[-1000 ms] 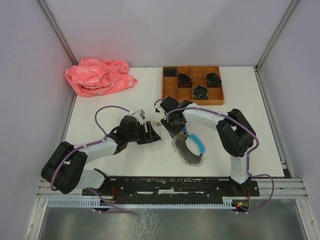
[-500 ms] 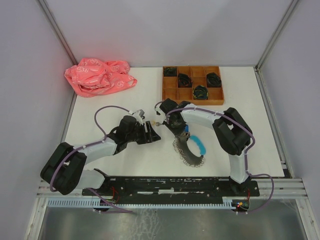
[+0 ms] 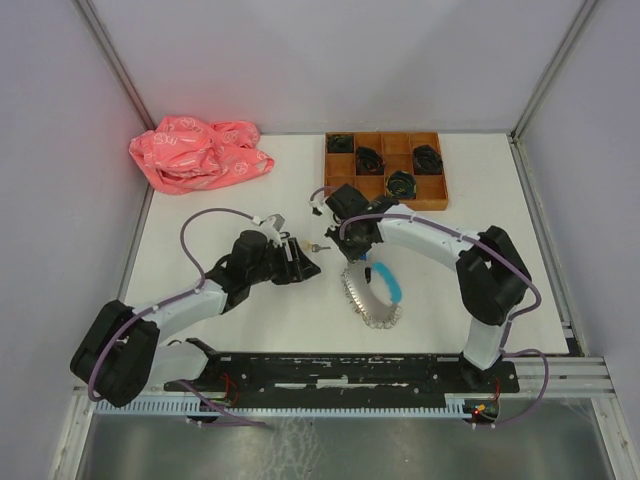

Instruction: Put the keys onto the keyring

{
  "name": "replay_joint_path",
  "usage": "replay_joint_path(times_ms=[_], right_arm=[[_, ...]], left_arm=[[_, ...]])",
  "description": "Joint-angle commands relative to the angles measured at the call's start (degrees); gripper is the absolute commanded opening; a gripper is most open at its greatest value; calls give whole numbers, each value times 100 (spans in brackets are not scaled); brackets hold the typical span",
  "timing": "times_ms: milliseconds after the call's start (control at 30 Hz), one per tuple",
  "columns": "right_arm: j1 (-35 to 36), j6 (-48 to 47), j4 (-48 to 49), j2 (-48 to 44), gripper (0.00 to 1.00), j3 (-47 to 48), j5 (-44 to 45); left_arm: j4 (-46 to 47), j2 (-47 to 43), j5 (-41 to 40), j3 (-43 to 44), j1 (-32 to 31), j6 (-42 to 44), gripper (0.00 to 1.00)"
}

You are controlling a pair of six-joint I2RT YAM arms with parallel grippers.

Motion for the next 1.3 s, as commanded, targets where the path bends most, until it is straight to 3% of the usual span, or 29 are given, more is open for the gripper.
replay_joint_path(times_ms=[0,300,667,900,1067,1267], right_arm=[[33,-16,451,-557,1,-170,-288],[35,-300,1464,-1635,1,-753,-855],[20,-642,2464,-2839,1,-1744,-1119],[7,-530,1901,-2799,1,-1484,-1092],[-1,-467,1318,-2698,1,-1142,-1078],[-15,-711,1051,-2661,1,-976,-1381]], left_arm=[[399,-348,-40,33,-21,295,71],[1544,-1084,-378,-161,-20,471,73],[2314,-1180,-156,-201,-19,998,73],[3098,-1247,154,-543,-88,1507,72],[3267,-1069,196,-583,-297,2423,74],[4200,-425,989,-581,-432,3532,73]])
